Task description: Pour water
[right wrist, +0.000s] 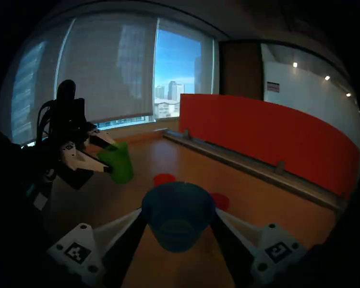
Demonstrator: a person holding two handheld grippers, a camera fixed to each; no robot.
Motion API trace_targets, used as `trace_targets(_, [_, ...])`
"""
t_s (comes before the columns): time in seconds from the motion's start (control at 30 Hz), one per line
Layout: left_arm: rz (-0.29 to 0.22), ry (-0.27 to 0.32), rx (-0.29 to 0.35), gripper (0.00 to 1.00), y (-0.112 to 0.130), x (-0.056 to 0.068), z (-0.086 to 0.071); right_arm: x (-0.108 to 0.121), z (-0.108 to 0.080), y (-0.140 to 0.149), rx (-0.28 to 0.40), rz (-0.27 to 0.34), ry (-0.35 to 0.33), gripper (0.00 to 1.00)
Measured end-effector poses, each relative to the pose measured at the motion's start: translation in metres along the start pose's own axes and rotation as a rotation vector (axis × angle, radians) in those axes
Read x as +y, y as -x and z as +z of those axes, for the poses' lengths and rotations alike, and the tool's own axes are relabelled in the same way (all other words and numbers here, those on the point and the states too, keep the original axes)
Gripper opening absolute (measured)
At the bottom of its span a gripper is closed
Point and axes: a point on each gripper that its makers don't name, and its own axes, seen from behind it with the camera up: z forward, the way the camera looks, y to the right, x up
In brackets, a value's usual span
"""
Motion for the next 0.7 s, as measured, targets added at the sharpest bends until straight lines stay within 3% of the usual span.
trace_targets(0.7, [-0.022,-0.012,0.121,0.85,-0.037,0.002,-0.012,-0.001,-0.011,-0.031,0.095,0.004,0.008,0.9])
